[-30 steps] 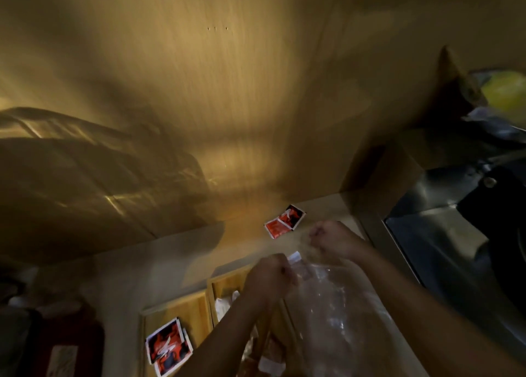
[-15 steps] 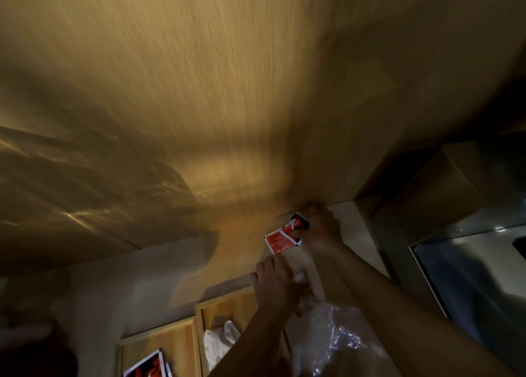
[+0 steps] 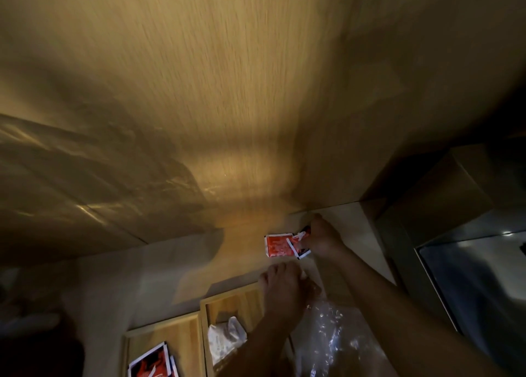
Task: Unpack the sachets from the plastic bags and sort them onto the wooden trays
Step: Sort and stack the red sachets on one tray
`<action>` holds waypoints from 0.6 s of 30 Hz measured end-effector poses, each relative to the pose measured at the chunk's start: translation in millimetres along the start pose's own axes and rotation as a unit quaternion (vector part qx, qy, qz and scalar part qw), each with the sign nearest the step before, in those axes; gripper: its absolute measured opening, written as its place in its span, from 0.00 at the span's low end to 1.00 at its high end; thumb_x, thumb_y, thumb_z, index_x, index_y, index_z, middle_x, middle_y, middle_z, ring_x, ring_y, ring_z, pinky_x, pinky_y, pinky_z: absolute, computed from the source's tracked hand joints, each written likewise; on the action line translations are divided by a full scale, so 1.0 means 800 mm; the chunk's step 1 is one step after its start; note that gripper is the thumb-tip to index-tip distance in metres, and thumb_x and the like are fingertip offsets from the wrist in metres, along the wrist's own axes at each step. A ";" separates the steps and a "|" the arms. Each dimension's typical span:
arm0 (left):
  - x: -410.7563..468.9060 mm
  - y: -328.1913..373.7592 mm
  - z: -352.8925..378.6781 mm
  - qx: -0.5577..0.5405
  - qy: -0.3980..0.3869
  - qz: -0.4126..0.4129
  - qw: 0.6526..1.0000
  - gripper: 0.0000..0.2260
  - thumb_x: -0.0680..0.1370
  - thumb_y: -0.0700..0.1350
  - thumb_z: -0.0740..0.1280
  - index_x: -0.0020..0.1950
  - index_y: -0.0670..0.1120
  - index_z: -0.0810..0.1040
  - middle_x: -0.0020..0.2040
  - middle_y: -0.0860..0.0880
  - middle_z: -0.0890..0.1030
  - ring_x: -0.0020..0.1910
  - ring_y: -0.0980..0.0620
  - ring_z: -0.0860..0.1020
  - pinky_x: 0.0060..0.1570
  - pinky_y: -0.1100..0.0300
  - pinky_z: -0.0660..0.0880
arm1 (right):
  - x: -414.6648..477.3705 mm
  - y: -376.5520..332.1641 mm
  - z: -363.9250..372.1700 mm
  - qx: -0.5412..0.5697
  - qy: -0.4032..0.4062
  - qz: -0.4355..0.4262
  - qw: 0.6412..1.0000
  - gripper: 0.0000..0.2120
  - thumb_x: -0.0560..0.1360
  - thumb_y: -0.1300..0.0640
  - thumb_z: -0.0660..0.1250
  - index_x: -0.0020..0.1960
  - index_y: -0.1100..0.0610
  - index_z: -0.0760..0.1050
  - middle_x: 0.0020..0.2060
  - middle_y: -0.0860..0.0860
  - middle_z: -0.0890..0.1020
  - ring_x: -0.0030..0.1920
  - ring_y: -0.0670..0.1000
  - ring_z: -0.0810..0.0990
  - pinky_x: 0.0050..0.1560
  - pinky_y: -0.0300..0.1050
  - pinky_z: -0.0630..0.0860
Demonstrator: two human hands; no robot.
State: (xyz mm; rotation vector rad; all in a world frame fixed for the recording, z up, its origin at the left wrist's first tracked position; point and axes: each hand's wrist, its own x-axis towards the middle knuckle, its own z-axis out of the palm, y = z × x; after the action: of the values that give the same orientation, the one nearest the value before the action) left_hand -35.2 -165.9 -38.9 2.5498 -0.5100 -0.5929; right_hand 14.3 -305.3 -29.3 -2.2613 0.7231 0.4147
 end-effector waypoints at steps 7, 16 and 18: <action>-0.019 -0.017 -0.069 -0.345 0.102 -0.078 0.930 0.11 0.73 0.41 0.69 0.41 0.54 0.69 0.35 0.53 0.77 0.36 0.53 0.76 0.36 0.60 0.71 | -0.019 0.001 -0.008 0.195 0.028 -0.061 0.978 0.13 0.68 0.66 0.71 0.51 0.59 0.73 0.42 0.52 0.78 0.44 0.51 0.77 0.34 0.32 0.71; -0.085 -0.073 -0.140 -0.486 0.158 -0.194 0.838 0.03 0.74 0.37 0.68 0.43 0.42 0.75 0.35 0.46 0.79 0.32 0.52 0.76 0.26 0.63 0.73 | -0.069 -0.038 -0.006 0.265 0.035 -0.100 0.958 0.05 0.74 0.62 0.64 0.49 0.62 0.70 0.35 0.48 0.75 0.33 0.46 0.73 0.22 0.29 0.67; -0.104 -0.085 -0.145 -0.514 0.162 -0.207 0.817 0.04 0.74 0.35 0.68 0.41 0.42 0.74 0.35 0.45 0.79 0.33 0.50 0.77 0.29 0.60 0.75 | -0.082 -0.048 0.001 0.264 0.025 -0.109 0.958 0.05 0.74 0.62 0.64 0.49 0.62 0.70 0.36 0.52 0.75 0.30 0.48 0.73 0.18 0.32 0.66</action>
State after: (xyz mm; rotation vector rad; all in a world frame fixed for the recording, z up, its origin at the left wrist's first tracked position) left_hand -31.8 -31.5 44.8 1.6131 0.4297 -0.3854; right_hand -14.5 -257.3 22.8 -1.8180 0.5239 0.0450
